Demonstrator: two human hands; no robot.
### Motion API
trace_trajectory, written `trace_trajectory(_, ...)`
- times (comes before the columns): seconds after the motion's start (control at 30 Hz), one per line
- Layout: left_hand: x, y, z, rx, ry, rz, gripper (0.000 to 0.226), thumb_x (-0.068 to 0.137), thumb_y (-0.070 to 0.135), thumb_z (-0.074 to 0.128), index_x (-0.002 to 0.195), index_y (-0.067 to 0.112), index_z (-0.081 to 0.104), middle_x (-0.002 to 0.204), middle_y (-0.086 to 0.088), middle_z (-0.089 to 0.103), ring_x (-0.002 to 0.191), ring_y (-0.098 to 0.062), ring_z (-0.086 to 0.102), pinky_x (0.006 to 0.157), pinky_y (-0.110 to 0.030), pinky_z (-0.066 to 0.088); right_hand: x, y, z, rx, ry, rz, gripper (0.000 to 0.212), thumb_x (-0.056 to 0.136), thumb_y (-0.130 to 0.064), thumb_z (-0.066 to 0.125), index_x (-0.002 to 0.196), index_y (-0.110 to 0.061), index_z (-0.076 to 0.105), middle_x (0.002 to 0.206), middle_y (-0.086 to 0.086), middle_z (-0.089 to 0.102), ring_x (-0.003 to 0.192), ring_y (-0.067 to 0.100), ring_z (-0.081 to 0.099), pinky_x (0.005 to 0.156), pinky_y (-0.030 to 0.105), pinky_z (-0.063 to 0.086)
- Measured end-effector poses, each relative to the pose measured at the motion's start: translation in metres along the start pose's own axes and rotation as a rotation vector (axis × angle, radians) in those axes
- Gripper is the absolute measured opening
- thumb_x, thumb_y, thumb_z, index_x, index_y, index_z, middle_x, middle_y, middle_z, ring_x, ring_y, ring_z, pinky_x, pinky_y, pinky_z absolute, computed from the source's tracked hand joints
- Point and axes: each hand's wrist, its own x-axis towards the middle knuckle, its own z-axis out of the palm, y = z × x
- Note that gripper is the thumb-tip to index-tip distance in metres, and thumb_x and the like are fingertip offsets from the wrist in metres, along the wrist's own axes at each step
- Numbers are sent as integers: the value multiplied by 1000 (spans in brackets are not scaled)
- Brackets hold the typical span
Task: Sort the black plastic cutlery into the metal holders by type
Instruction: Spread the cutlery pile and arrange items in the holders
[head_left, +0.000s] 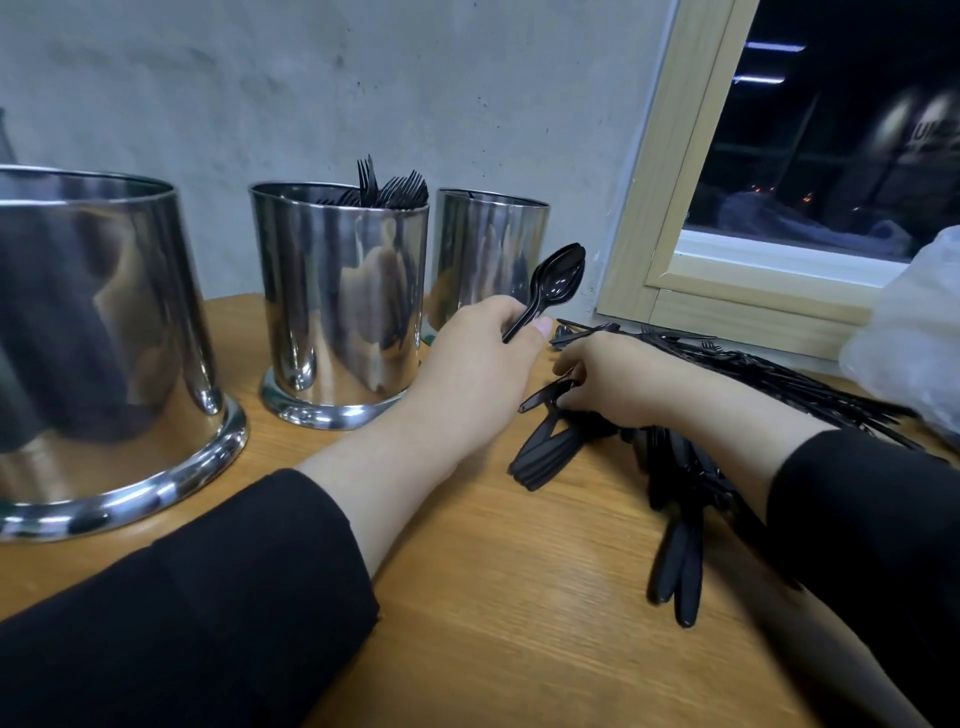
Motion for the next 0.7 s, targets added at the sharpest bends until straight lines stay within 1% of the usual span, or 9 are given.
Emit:
trace_trajectory(0.13, 1, -1, -2, 6, 12, 27, 28, 105, 36, 54, 99, 12, 66, 83, -6, 66, 69, -13, 51, 55, -16, 36, 0, 6, -1, 196, 63, -19, 31, 90, -23, 73, 121, -20, 70, 116, -1, 70, 103, 19, 65, 85, 27, 47)
trace_trajectory(0.23, 3, -1, -4, 8, 42, 38, 29, 106, 33, 54, 96, 8, 66, 76, -8, 61, 66, -14, 48, 53, -19, 33, -7, 13, -9, 448, 176, -17, 15, 90, -19, 73, 105, -21, 76, 94, -4, 76, 84, 14, 68, 71, 23, 48)
trace_trajectory(0.3, 3, -1, -5, 44, 54, 37, 29, 106, 34, 52, 94, 11, 65, 69, 2, 56, 63, -12, 48, 54, -24, 34, -17, 17, -18, 627, 255, -13, 7, 92, -18, 72, 95, -22, 77, 73, -9, 74, 64, 11, 61, 57, 20, 46)
trace_trajectory(0.33, 2, -1, -5, 65, 54, 33, 28, 106, 35, 52, 93, 14, 65, 68, 5, 55, 63, -11, 49, 55, -26, 33, -23, 19, -22, 683, 295, -17, 6, 93, -18, 71, 92, -21, 76, 68, -10, 72, 61, 12, 56, 56, 22, 45)
trace_trajectory(0.4, 2, -2, -5, 78, 54, 23, 27, 106, 36, 51, 91, 18, 64, 68, 5, 57, 66, -15, 54, 57, -29, 36, -34, 22, -27, 748, 362, -33, 6, 93, -19, 72, 92, -22, 76, 72, -11, 73, 63, 15, 56, 62, 28, 48)
trace_trajectory(0.47, 2, -4, -5, 88, 48, 10, 26, 106, 36, 51, 89, 21, 64, 69, 5, 60, 70, -17, 58, 58, -31, 37, -44, 22, -28, 817, 403, -61, 5, 92, -20, 73, 94, -23, 76, 84, -6, 77, 71, 17, 63, 74, 36, 54)
trace_trajectory(0.53, 1, -4, -5, 112, 27, 2, 24, 106, 37, 51, 92, 22, 64, 73, 6, 62, 73, -15, 59, 59, -29, 37, -52, 22, -23, 874, 427, -90, 5, 91, -20, 74, 95, -23, 76, 87, -3, 77, 76, 11, 67, 81, 34, 56)
trace_trajectory(0.63, 0, -3, -3, 75, -58, -4, 23, 106, 36, 53, 93, 20, 63, 73, 3, 62, 69, -21, 65, 56, -27, 44, -62, 21, -15, 908, 458, -132, 6, 91, -18, 74, 94, -23, 75, 84, -5, 77, 73, 5, 68, 75, 24, 54)
trace_trajectory(0.7, -4, -1, 0, -19, -159, -53, 22, 105, 37, 53, 96, 21, 64, 66, -4, 63, 58, -26, 69, 52, -27, 53, -64, 19, -10, 913, 488, -150, 7, 92, -17, 73, 94, -23, 75, 85, -5, 77, 77, 9, 71, 75, 24, 55)
